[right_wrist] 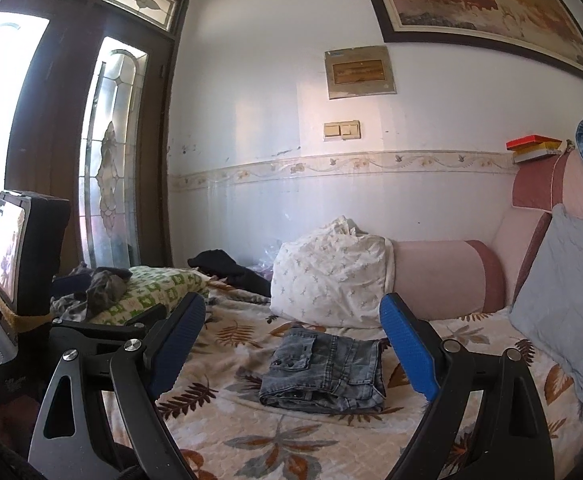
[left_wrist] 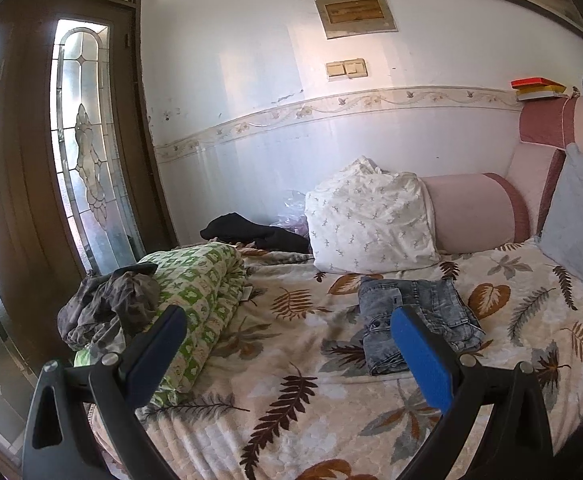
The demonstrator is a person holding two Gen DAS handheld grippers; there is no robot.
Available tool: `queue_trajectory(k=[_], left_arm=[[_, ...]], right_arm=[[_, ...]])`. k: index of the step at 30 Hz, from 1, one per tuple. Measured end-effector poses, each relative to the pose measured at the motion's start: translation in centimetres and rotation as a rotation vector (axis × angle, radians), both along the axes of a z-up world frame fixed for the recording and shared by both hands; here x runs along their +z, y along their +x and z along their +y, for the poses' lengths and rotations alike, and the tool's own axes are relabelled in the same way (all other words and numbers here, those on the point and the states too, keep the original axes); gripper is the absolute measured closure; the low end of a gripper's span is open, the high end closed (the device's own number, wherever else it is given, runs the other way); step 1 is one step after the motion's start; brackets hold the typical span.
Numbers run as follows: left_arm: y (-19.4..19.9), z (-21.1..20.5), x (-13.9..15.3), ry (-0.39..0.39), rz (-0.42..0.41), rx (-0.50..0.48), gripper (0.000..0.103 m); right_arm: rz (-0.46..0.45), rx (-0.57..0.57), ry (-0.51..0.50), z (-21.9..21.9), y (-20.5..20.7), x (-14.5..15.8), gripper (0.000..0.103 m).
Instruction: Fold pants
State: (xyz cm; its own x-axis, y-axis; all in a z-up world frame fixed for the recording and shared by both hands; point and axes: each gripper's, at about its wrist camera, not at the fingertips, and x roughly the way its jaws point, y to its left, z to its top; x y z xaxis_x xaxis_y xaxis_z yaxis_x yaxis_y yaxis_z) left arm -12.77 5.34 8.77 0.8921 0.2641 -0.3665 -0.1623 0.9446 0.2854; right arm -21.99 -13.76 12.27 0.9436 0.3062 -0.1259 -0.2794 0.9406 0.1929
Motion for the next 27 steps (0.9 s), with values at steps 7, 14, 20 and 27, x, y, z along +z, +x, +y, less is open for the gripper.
queue_trajectory(k=[7,14,20,27], left_arm=[[-0.1,0.4,0.1,0.000,-0.005,0.024,0.000],[-0.1,1.0,-0.1,0.000,-0.004,0.041,0.000],[0.2,1.5,-0.4,-0.001,0.004,0.054,0.000],[0.4,2.0,-0.6,0.001,0.009,0.065,0.000]], right_arm=[[-0.010,0.012,-0.020,0.6,-0.1,0.1,0.013],[0.006,0.022,-0.029,1.1,0.1,-0.2,0.013],[0.014,0.033,-0.040,1.6,0.3,-0.4,0.013],[0.022,0.040,-0.050,2.2,0.6,-0.6,0.014]])
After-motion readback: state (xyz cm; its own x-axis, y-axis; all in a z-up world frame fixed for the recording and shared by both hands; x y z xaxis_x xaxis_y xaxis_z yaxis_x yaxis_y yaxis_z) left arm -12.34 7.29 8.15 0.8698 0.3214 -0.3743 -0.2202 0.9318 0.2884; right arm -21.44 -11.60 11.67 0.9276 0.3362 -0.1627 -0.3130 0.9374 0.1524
